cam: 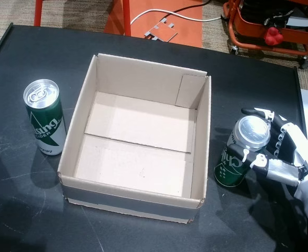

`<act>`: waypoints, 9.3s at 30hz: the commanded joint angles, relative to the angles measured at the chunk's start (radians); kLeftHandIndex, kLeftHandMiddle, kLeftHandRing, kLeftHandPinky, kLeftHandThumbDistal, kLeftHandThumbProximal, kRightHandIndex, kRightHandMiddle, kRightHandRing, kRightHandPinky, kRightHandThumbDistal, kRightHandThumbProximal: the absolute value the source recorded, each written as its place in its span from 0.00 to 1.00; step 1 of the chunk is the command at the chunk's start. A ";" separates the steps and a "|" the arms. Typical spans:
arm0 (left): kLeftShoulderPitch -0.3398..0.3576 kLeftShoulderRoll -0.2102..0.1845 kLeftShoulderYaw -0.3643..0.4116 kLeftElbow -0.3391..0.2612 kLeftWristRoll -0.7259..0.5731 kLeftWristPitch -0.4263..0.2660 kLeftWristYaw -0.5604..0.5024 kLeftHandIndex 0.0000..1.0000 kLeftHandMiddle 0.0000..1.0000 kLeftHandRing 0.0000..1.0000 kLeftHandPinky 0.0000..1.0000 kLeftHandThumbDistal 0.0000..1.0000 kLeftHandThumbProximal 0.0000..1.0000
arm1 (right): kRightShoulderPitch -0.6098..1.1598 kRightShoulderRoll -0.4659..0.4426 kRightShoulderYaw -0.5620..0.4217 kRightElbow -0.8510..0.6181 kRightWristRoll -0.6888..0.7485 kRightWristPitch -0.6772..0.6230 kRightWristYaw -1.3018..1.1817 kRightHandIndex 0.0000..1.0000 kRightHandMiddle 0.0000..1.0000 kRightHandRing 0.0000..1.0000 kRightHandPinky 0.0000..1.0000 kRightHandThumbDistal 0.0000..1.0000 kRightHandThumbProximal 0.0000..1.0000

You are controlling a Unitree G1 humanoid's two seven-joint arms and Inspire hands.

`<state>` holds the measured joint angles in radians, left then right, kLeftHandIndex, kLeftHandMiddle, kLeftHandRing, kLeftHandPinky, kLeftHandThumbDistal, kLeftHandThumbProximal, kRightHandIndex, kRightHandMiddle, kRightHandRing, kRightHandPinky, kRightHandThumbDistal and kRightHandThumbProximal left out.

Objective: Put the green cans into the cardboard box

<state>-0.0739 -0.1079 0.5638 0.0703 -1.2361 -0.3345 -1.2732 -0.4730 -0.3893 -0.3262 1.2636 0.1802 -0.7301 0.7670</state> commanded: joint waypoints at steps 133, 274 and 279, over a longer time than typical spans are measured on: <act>-0.033 -0.101 -0.062 0.039 0.044 -0.128 -0.010 0.67 0.75 0.86 0.88 0.58 0.29 | -0.675 0.014 0.725 0.027 -0.765 -0.007 -0.334 0.32 0.28 0.30 0.36 0.19 0.26; -0.503 0.251 -0.234 1.226 1.063 -0.490 0.714 0.99 0.92 0.92 0.91 0.82 0.30 | -0.222 0.039 -0.341 -0.064 0.476 -0.096 0.663 0.82 0.70 0.69 0.71 1.00 0.62; -0.488 0.261 -0.201 1.222 1.033 -0.470 0.654 0.98 0.91 0.91 0.90 0.77 0.25 | -0.225 0.047 -0.363 -0.067 0.481 -0.104 0.687 0.82 0.71 0.70 0.71 0.97 0.62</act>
<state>-0.5799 0.1476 0.3528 1.2887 -0.1895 -0.8193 -0.6042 -0.7039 -0.3343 -0.6804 1.1945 0.6437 -0.8277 1.4465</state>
